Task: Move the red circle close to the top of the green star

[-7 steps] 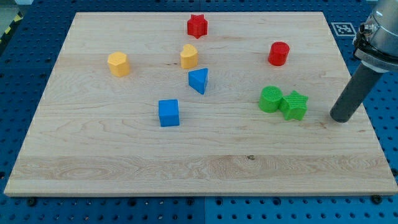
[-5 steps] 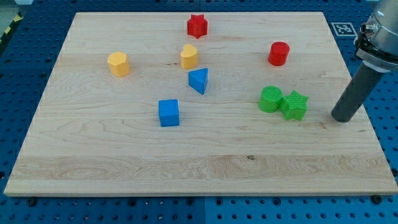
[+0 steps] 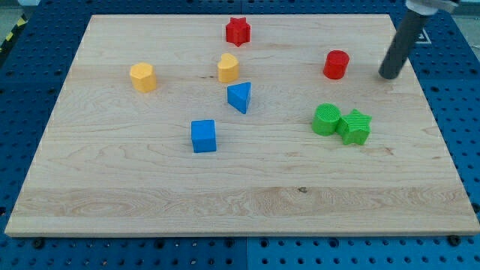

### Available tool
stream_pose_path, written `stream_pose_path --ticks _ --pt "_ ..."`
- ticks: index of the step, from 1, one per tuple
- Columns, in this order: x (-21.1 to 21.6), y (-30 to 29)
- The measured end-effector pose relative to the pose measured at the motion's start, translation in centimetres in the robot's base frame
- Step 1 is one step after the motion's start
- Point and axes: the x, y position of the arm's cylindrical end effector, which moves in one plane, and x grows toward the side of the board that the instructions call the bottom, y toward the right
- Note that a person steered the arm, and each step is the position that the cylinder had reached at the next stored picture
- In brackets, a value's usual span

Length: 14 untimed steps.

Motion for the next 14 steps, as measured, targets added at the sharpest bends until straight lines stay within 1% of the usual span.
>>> stream_pose_path --ticks 1,2,5,6,7,8,9,10,11,12,13,14 --pt "-2.7 -2.8" --pt "-2.7 -4.9" --pt "-2.9 -6.6" --pt "-0.8 -6.8" --pt "-0.6 -6.8" --pt "-2.3 -9.7" --pt "-2.2 -12.5" --pt "-0.1 -12.3" --pt "-0.2 -11.3" --pt "-2.8 -10.8" --pt "0.3 -8.2" --pt "0.9 -7.2"
